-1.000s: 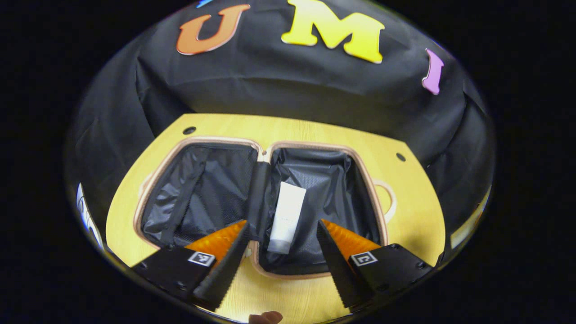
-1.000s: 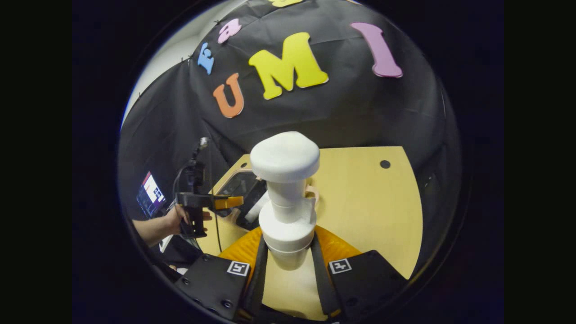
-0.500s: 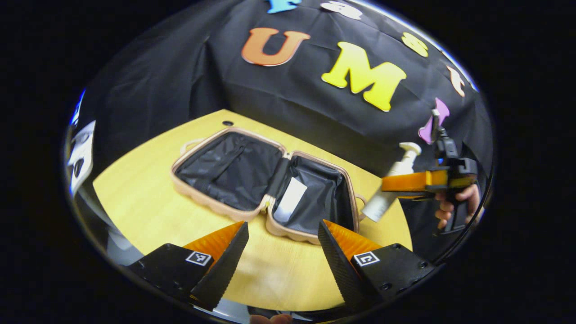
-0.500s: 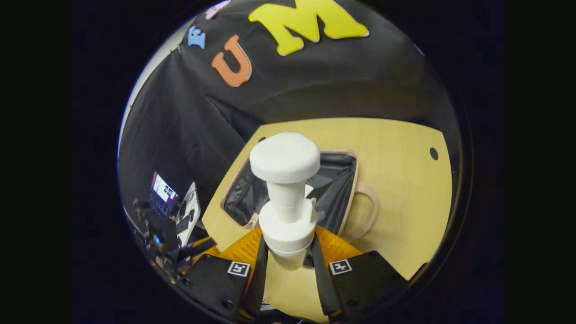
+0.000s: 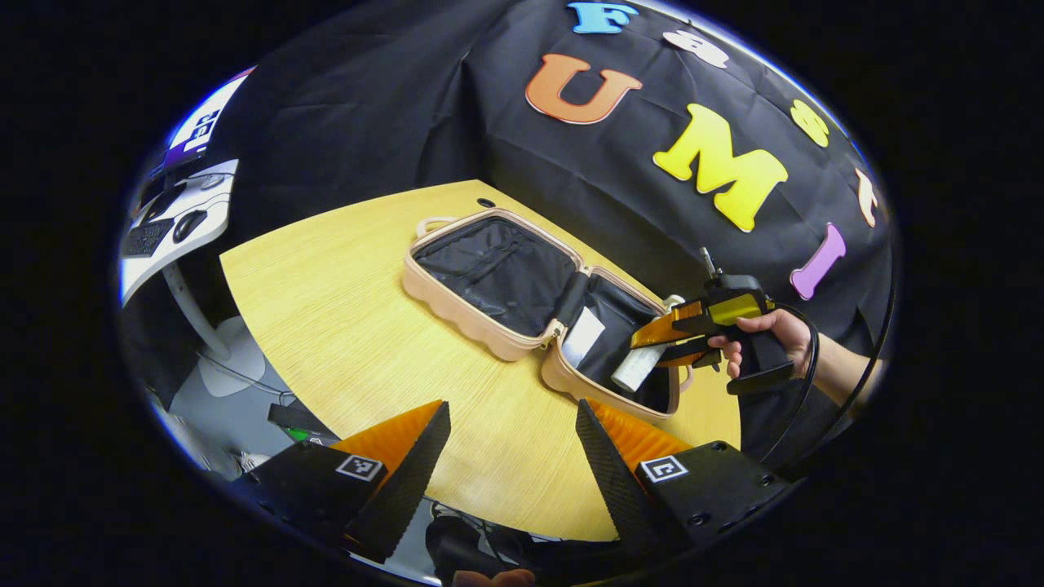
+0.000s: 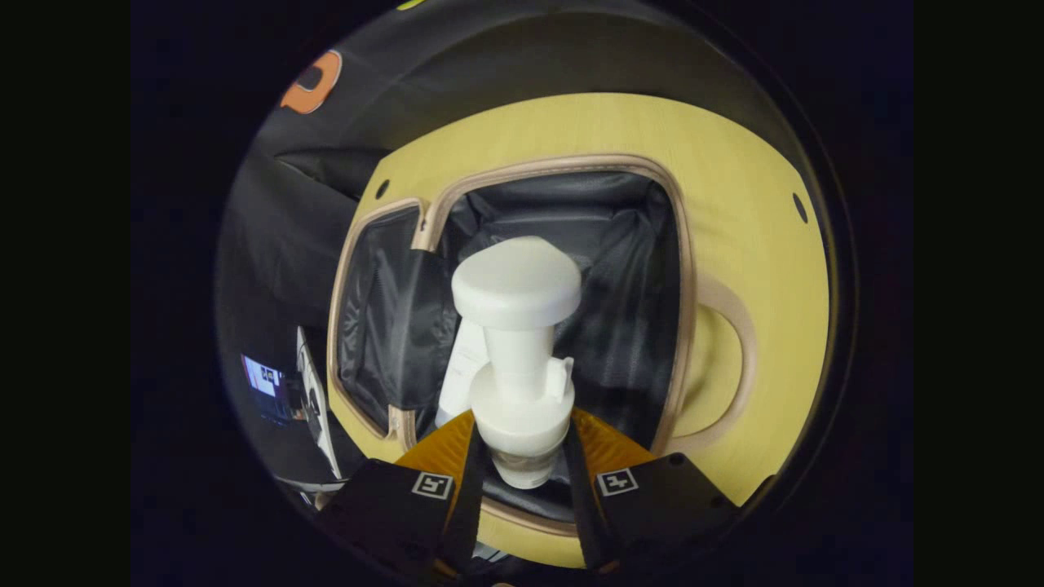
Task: First open the suitcase, pack the skin care products into it, and then close the suitcase.
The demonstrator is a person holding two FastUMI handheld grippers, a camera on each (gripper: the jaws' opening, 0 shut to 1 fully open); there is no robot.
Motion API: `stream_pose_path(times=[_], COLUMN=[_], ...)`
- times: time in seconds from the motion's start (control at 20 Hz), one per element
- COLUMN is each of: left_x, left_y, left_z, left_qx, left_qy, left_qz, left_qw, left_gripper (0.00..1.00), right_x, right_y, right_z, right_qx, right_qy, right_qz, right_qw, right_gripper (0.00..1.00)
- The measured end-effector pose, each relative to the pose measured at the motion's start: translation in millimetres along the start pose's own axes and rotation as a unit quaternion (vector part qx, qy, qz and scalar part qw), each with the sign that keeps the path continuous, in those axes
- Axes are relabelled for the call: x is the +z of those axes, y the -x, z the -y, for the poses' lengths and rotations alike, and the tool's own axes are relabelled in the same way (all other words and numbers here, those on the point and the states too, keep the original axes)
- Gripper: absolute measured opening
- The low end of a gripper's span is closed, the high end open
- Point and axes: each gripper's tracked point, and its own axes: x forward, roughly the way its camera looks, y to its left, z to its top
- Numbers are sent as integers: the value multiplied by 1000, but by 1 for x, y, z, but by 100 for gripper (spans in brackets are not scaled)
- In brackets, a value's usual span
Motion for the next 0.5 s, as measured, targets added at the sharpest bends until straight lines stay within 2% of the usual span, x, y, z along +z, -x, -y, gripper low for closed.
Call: stream_pose_path(times=[0.1,0.35,0.4,0.5], left_x=[10,14,14,15], left_y=[2,2,1,-1], left_z=[-3,-9,-8,-9], left_qx=[-2,-1,-3,-4], left_qy=[11,9,14,32], left_qz=[12,15,13,8], left_qw=[1000,1000,1000,999], left_gripper=[98,98,98,98], right_x=[1,9,8,4], right_y=[-12,-25,-27,-31], right_z=[7,17,21,26], right_qx=[-20,-48,-57,-69], right_qy=[-23,-72,-83,-96], right_qz=[-19,-10,-8,-8], right_qw=[999,996,995,993], right_gripper=[47,46,49,51])
